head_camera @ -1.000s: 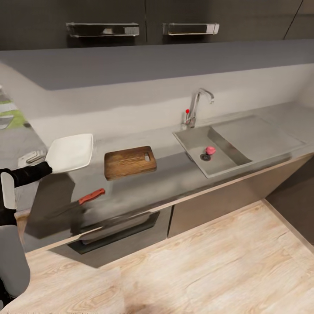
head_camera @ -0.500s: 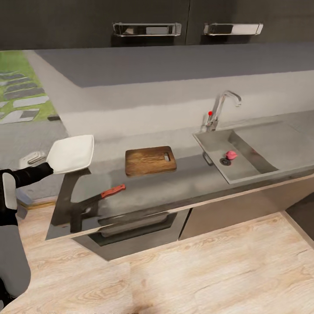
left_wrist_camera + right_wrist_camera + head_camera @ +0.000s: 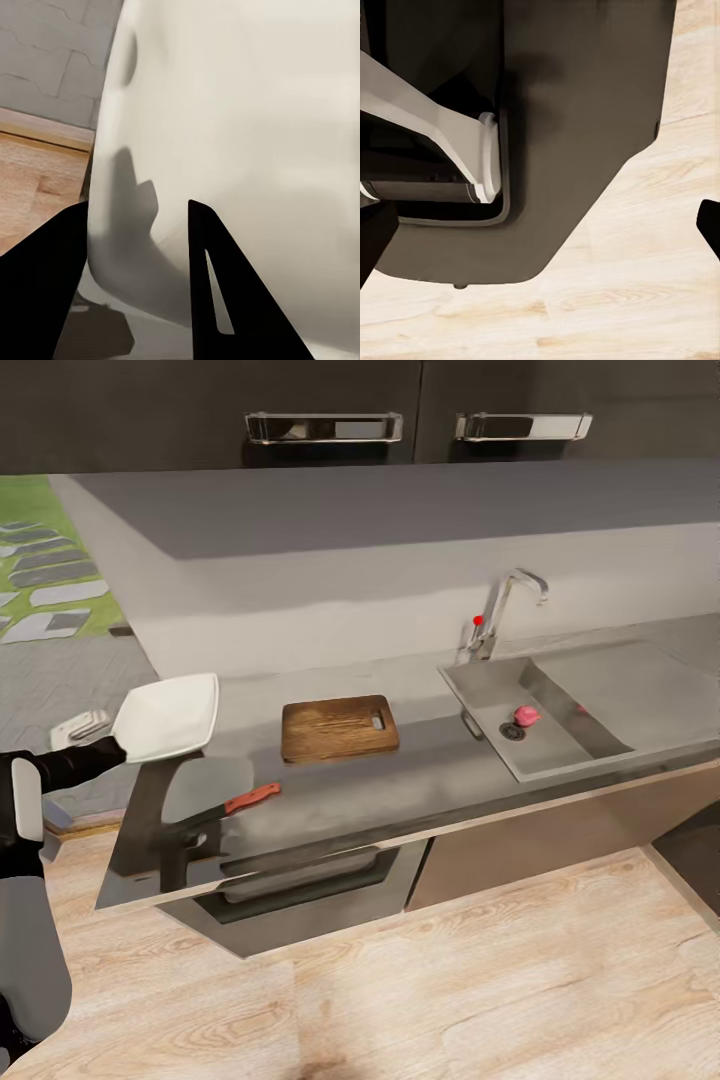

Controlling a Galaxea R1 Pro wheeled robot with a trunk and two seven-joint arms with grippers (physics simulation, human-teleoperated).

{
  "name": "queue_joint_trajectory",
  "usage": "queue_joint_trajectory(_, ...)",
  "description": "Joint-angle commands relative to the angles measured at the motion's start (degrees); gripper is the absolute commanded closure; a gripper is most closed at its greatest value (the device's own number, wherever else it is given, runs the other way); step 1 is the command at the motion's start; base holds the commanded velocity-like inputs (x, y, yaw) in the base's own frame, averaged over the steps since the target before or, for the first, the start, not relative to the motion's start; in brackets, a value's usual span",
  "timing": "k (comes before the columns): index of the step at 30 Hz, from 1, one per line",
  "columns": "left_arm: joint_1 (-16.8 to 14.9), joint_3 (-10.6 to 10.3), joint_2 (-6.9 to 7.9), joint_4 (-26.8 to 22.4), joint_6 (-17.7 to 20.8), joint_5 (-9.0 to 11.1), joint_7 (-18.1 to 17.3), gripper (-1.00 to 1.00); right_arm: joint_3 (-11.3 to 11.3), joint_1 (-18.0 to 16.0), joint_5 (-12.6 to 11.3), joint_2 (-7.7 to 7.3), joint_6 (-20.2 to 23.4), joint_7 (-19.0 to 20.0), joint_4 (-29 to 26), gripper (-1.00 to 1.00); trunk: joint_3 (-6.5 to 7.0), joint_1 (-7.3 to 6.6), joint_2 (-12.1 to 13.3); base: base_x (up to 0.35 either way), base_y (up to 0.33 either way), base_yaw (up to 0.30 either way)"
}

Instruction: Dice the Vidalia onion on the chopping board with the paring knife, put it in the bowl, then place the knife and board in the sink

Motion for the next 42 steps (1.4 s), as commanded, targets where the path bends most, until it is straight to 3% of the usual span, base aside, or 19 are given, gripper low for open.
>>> queue_joint_trajectory(1, -0.1, 0.1, 0.00, 0.1, 0.4, 0.7, 0.1, 1.00, 0.0, 0.0, 0.5, 0.01, 0.0, -0.5, -0.1, -1.00, -0.08, 0.03, -0.1, 0.000, -0.012, 0.000)
queue_joint_trajectory(17, -0.1, 0.1, -0.17, 1.4, 0.3, 0.7, 0.1, 1.00, 0.2, 0.0, 0.7, -0.01, -0.2, 0.3, 0.0, -1.00, -0.15, 0.03, -0.1, 0.000, -0.001, 0.000)
queue_joint_trajectory(42, -0.1, 0.1, -0.18, 1.7, 0.3, 0.7, 0.2, 1.00, 0.2, 0.0, 0.7, 0.00, -0.2, 0.3, 0.0, -1.00, -2.37, 0.03, -0.1, 0.000, 0.000, 0.000)
